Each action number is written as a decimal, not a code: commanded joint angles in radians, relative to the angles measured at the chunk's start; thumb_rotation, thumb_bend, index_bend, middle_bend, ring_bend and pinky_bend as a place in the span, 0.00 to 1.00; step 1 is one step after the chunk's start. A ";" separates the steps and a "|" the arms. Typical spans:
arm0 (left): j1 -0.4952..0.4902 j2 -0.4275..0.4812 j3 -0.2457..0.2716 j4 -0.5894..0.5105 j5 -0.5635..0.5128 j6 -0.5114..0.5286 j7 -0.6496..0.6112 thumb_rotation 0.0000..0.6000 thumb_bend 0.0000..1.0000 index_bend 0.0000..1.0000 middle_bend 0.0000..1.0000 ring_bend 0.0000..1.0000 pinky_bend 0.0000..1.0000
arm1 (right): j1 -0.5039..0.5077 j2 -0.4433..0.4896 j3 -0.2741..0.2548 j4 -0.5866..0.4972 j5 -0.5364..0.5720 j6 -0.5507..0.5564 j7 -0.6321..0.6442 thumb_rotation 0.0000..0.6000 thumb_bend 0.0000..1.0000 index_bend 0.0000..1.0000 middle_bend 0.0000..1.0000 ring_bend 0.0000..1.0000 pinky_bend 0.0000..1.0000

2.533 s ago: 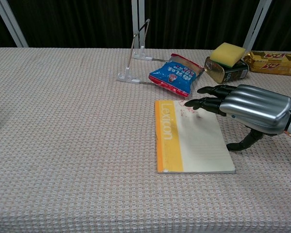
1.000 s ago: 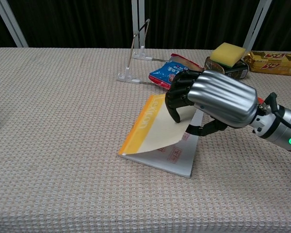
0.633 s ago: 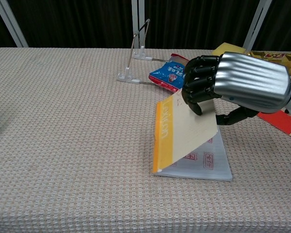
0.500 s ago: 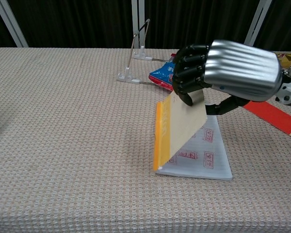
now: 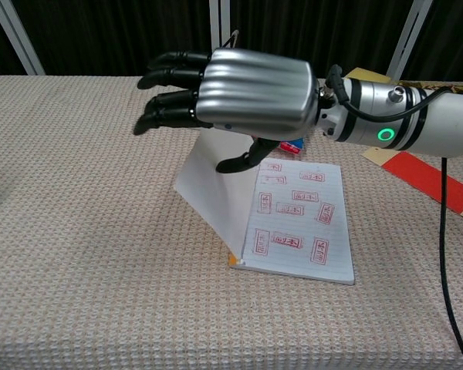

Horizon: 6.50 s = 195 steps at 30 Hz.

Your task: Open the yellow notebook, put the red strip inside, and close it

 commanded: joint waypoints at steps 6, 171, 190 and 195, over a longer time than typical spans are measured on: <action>-0.005 -0.010 -0.005 0.019 0.003 -0.002 -0.022 1.00 0.05 0.19 0.13 0.11 0.20 | -0.030 0.050 0.101 -0.184 0.165 -0.124 -0.149 1.00 0.05 0.00 0.00 0.00 0.00; -0.019 -0.054 0.002 0.030 0.014 -0.014 -0.022 1.00 0.05 0.19 0.13 0.11 0.20 | -0.328 0.463 -0.006 -0.551 0.264 -0.361 -0.215 1.00 0.27 0.39 0.17 0.02 0.11; -0.001 -0.063 0.016 0.052 0.025 0.006 -0.043 1.00 0.05 0.19 0.13 0.11 0.20 | -0.236 0.320 0.143 -0.843 0.569 -0.658 -0.701 1.00 0.27 0.32 0.14 0.00 0.09; 0.002 -0.067 0.018 0.060 0.029 0.009 -0.052 1.00 0.05 0.19 0.13 0.11 0.20 | -0.239 0.316 0.129 -0.879 0.613 -0.669 -0.771 1.00 0.26 0.31 0.13 0.00 0.08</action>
